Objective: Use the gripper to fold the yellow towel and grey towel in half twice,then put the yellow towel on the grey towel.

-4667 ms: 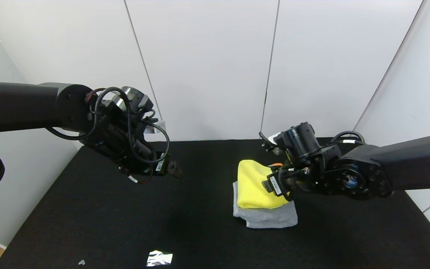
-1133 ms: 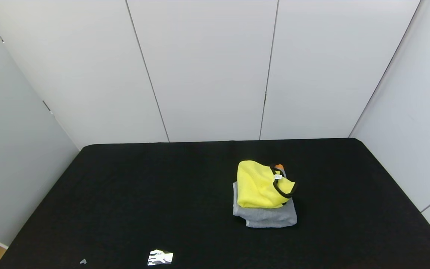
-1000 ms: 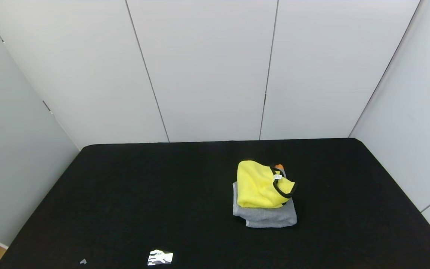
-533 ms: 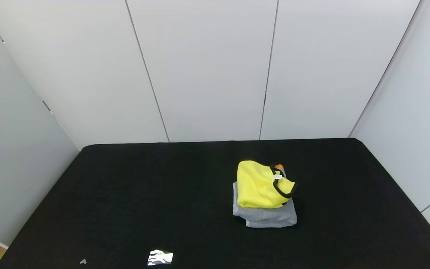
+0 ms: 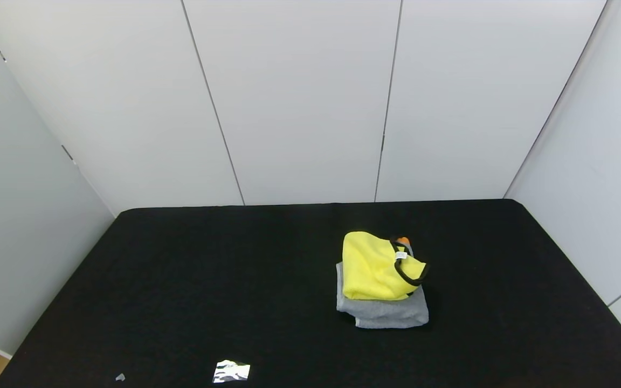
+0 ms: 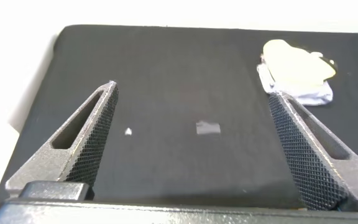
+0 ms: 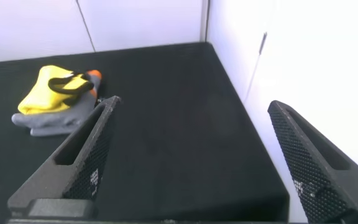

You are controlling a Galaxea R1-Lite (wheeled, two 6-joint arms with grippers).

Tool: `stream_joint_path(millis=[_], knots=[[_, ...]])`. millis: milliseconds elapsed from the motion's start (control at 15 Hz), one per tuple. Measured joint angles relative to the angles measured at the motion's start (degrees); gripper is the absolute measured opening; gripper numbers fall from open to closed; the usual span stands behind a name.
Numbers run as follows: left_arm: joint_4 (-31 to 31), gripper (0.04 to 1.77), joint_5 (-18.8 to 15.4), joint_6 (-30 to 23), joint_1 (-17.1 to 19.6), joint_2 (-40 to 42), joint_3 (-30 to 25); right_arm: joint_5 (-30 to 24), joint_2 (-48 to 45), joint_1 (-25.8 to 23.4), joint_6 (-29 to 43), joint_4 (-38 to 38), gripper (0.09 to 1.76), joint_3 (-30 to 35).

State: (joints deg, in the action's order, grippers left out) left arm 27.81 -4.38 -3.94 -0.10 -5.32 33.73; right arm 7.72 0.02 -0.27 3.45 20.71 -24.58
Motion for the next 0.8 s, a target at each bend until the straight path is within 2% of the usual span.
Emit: stream_joint_path(millis=[200,333,533,800], knots=[[-6.6,1.72,-0.2,0.6,0.1,3.7,-8.4,-2.0,0.0,0.0,-2.9,-8.8,1.71,8.6],[-11.8,1.72,-0.3,0.7,0.1,4.7,-14.1,-4.6,0.0,0.0,-3.5,-11.5,1.71,13.9],[-19.2,1.72,-0.3,0.9,0.1,5.3,-21.6,-5.8,0.0,0.3,-3.4,-12.3,1.71,16.9],[-24.0,1.72,-0.6,1.6,0.1,5.3,-27.5,-6.7,0.0,0.3,-3.3,-15.1,1.71,21.4]])
